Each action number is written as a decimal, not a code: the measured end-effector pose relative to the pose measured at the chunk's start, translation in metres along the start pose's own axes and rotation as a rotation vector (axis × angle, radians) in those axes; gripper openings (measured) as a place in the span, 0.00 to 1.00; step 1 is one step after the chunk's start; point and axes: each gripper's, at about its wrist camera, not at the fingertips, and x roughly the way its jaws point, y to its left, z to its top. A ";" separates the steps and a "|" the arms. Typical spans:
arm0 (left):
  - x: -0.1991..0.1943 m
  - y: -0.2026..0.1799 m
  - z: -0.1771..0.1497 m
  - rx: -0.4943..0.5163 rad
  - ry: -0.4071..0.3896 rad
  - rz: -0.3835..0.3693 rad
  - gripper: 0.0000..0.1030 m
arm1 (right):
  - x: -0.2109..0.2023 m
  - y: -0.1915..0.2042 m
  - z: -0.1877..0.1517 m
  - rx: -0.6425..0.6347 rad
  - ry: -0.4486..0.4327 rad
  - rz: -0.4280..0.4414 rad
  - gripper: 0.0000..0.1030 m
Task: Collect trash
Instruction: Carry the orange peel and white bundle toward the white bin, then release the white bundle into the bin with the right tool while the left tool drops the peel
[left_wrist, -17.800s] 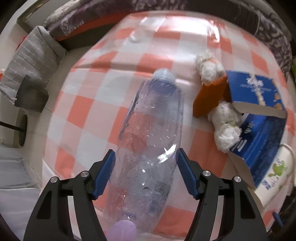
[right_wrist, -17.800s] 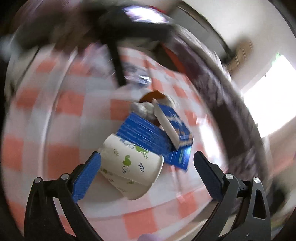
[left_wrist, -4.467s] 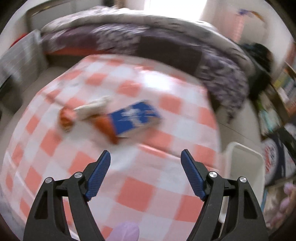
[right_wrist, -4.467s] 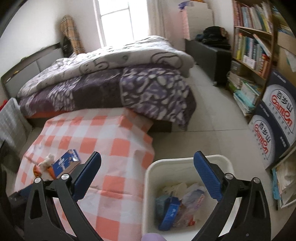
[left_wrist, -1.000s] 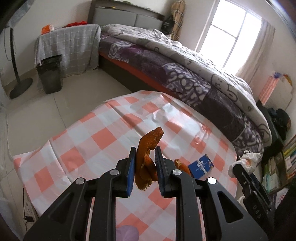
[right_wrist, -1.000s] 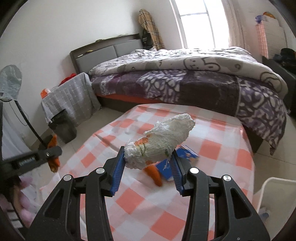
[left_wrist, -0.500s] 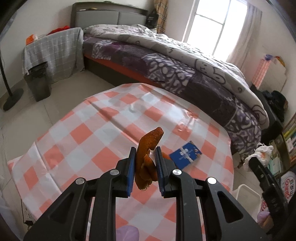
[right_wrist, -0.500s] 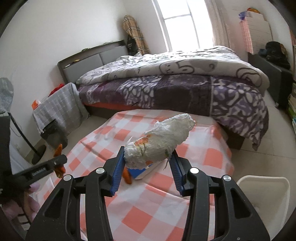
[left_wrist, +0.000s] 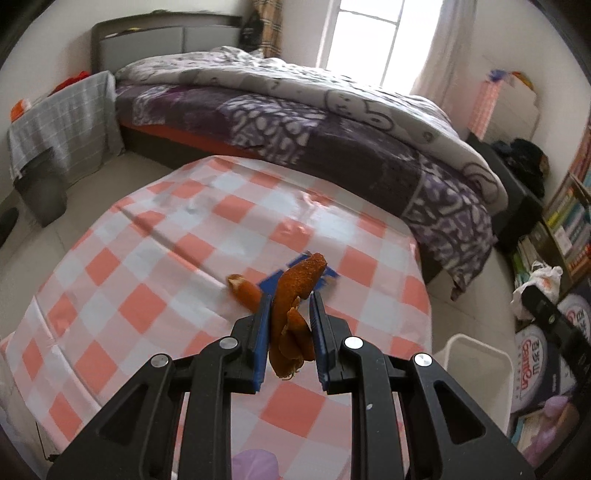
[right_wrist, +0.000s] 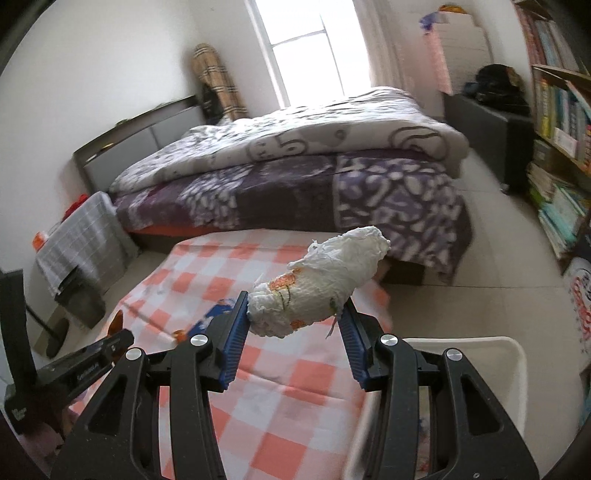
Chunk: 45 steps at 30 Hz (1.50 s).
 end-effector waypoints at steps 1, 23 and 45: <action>0.001 -0.007 -0.002 0.012 0.002 -0.006 0.21 | 0.000 -0.006 -0.002 0.004 0.001 -0.006 0.44; 0.015 -0.139 -0.049 0.221 0.111 -0.203 0.22 | -0.041 -0.126 -0.002 0.231 -0.088 -0.233 0.77; 0.020 -0.210 -0.095 0.410 0.187 -0.372 0.66 | -0.049 -0.155 0.002 0.331 -0.078 -0.241 0.84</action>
